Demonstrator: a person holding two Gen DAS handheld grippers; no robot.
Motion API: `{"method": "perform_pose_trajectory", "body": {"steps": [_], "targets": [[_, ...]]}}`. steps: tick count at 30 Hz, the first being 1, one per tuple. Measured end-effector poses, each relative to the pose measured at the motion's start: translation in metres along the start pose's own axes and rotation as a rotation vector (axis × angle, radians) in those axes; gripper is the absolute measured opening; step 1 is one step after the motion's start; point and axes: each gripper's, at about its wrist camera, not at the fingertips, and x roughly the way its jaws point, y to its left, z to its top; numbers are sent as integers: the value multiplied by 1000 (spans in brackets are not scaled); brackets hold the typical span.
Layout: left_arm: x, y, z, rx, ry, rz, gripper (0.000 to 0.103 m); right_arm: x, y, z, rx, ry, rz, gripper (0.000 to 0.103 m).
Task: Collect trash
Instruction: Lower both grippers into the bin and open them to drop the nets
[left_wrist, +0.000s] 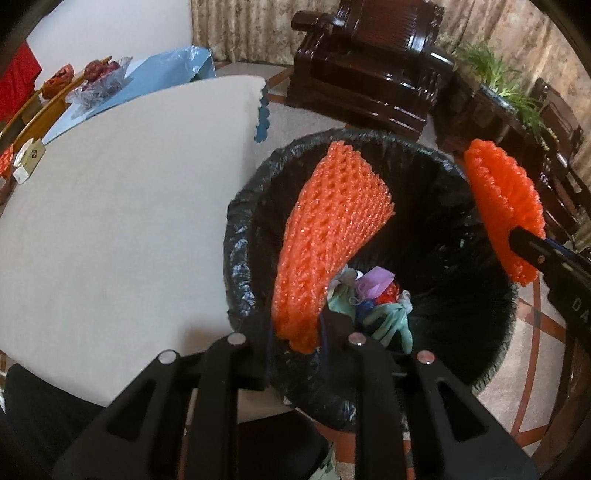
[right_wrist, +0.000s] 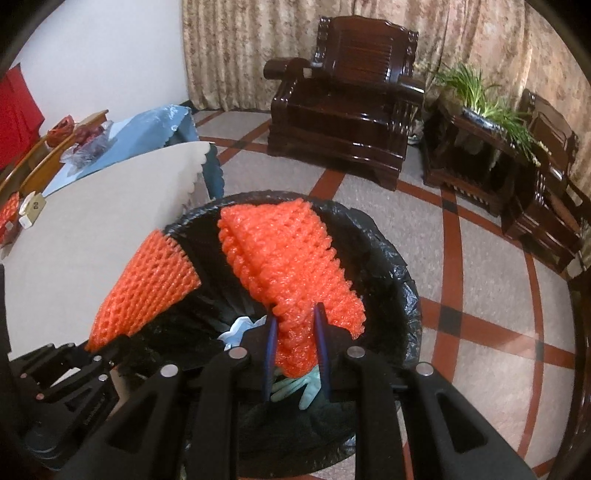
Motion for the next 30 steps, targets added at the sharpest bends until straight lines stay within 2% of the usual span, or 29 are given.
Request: {"method": "perform_pose_trajectory", "body": {"steps": [2, 6, 8, 15, 20, 30], "targets": [[5, -2, 0, 3, 2, -9, 22, 9, -2, 2, 6, 18, 22, 21], [17, -11, -2, 35, -5, 30, 45, 29, -5, -1, 0, 58, 27, 31], [22, -11, -4, 41, 1, 38, 49, 38, -6, -6, 4, 79, 25, 35], [23, -9, -6, 51, 5, 33, 53, 55, -10, -23, 13, 127, 7, 35], [21, -10, -8, 47, 14, 32, 53, 42, -11, -19, 19, 109, -1, 35], [-8, 8, -10, 40, -29, 20, 58, 8, 4, -11, -3, 74, -17, 35]]}}
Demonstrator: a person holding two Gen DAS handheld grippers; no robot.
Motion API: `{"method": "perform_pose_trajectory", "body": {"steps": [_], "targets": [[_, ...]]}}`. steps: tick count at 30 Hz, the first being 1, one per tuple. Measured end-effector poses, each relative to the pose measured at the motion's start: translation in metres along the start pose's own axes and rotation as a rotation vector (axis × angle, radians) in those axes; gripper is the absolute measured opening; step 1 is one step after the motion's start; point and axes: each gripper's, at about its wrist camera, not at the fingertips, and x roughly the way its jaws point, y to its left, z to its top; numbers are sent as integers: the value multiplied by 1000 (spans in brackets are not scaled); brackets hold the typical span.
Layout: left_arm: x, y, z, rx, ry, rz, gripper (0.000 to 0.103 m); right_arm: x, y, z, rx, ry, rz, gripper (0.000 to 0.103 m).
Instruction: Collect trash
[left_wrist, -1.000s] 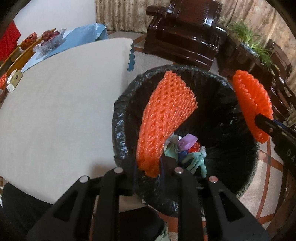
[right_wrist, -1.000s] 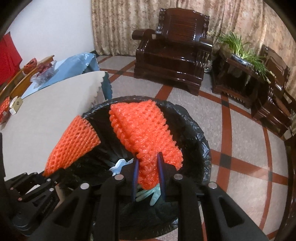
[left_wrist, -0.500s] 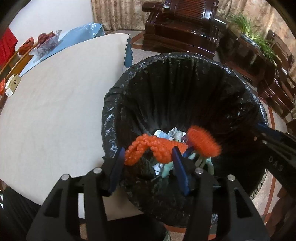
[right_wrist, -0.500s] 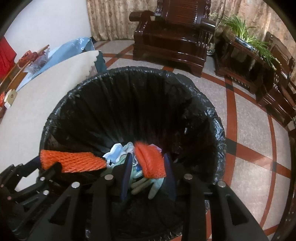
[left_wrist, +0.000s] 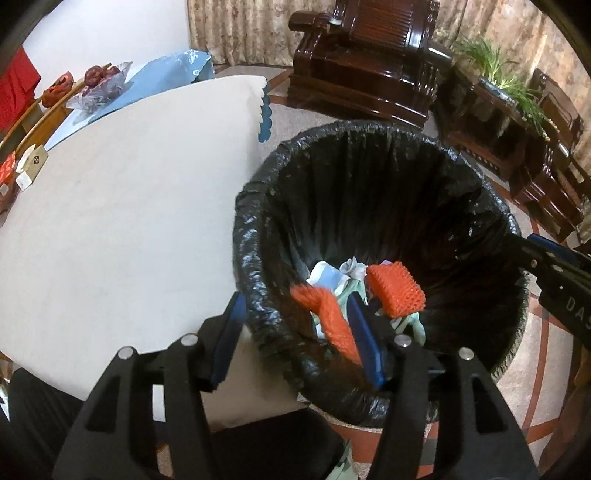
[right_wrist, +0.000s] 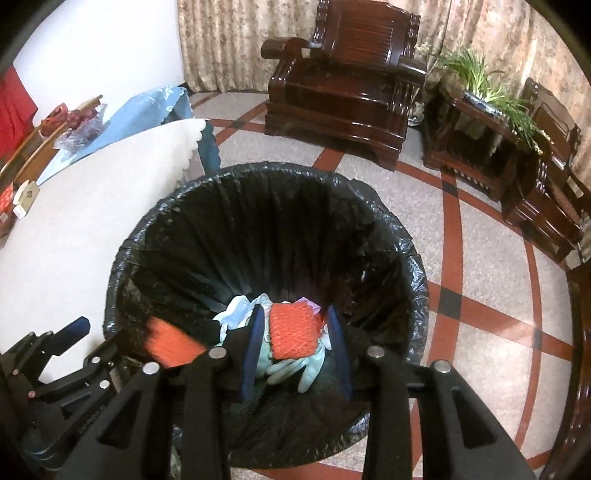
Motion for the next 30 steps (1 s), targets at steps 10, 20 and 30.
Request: {"method": "perform_pose_trajectory", "body": {"steps": [10, 20, 30], "targets": [[-37, 23, 0, 6, -68, -23, 71, -29, 17, -8, 6, -15, -20, 40], [-61, 54, -4, 1, -100, -30, 74, -47, 36, -20, 18, -26, -35, 43], [-77, 81, -13, 26, -110, -25, 85, -67, 55, -28, 38, -46, -31, 53]]}}
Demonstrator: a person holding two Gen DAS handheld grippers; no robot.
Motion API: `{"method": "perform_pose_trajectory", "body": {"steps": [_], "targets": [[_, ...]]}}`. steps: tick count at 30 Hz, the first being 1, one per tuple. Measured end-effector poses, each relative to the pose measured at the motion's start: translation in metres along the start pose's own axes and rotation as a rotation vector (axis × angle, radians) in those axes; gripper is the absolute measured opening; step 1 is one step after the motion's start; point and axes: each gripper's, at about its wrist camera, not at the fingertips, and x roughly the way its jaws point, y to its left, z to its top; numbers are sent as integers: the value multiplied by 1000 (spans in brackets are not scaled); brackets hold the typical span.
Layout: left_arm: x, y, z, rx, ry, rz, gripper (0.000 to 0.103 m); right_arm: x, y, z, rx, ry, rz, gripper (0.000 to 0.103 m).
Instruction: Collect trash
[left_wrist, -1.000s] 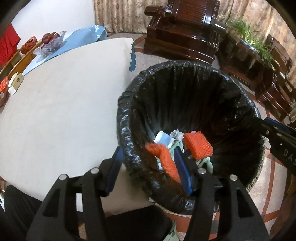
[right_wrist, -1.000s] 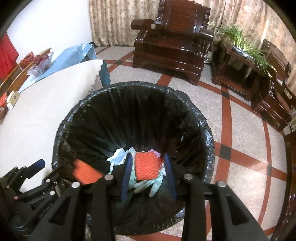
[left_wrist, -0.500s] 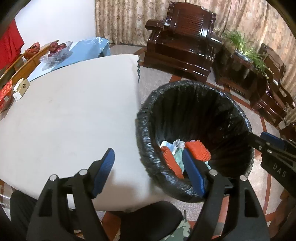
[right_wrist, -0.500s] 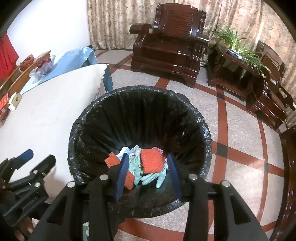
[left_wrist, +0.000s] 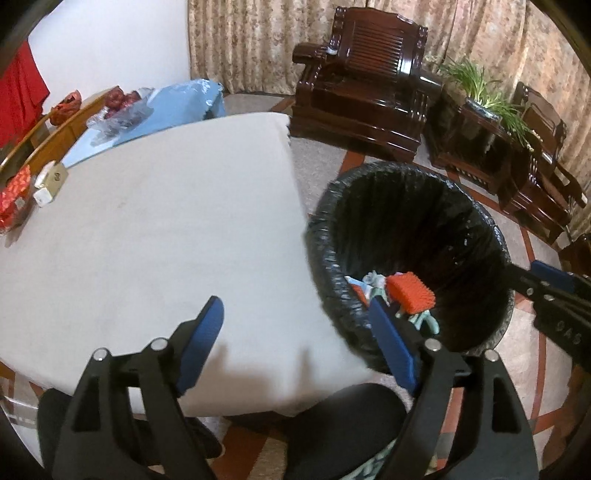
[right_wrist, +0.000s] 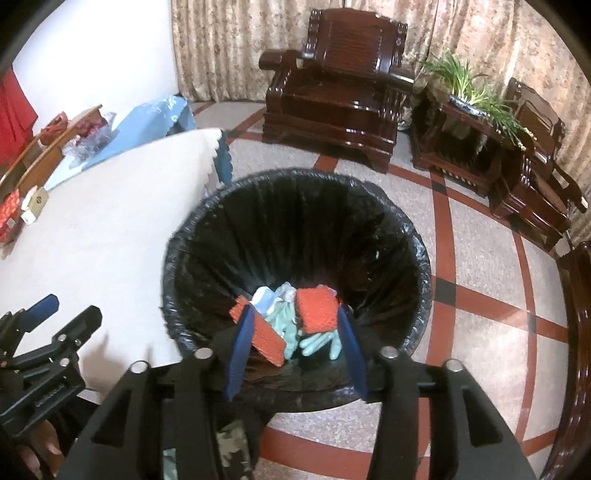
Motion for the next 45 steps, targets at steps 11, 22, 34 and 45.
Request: {"method": "perform_pose_trajectory", "body": {"steps": [11, 22, 34, 45], "targets": [[-94, 86, 11, -35, -155, 101, 98, -65, 66, 10, 26, -105, 59, 90], [-182, 164, 13, -83, -276, 253, 98, -136, 158, 12, -59, -282, 154, 97], [-270, 225, -7, -214, -433, 359, 98, -220, 223, 10, -121, -510, 237, 97], [-332, 241, -28, -269, -542, 429, 98, -255, 248, -5, -135, -591, 254, 97]]}}
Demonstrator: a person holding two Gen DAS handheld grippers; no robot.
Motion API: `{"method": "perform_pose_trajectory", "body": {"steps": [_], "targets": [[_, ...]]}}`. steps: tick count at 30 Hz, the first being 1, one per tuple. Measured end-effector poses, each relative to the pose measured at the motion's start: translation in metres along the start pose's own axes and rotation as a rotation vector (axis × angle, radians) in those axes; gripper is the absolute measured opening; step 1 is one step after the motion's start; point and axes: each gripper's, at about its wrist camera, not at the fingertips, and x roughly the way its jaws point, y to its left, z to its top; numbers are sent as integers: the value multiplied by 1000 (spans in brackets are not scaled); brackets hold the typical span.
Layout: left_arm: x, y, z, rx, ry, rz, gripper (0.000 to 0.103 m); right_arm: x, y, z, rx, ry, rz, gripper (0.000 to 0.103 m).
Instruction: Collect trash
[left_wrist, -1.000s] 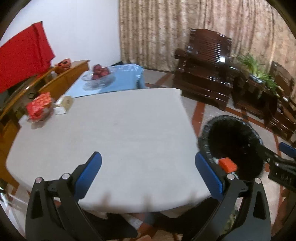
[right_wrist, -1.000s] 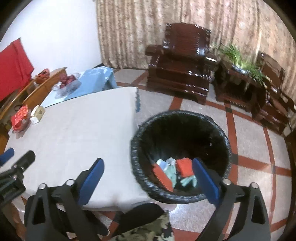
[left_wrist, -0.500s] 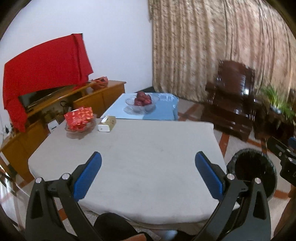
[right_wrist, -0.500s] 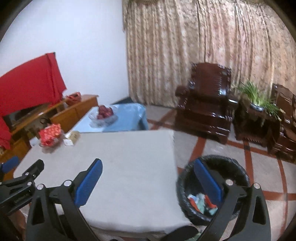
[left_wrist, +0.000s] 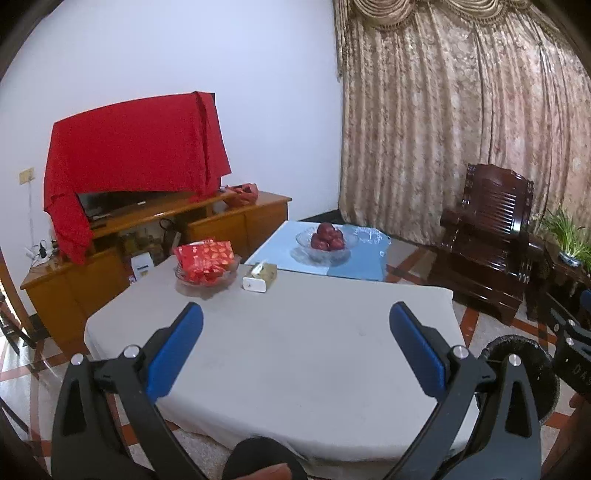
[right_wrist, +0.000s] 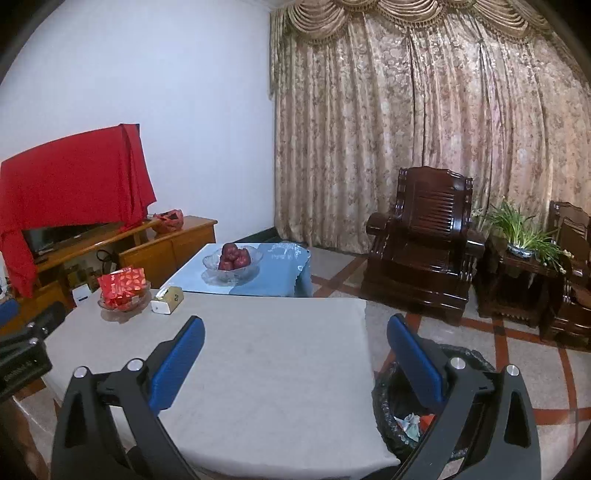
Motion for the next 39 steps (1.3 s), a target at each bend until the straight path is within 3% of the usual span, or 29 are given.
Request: {"method": "perform_pose_trajectory", "body": {"steps": [14, 39], "targets": [[-9, 11, 3, -10, -31, 28, 98, -5, -8, 5, 28, -6, -34, 97], [29, -2, 3, -2, -9, 52, 98, 17, -35, 10, 30, -38, -144, 97]]}}
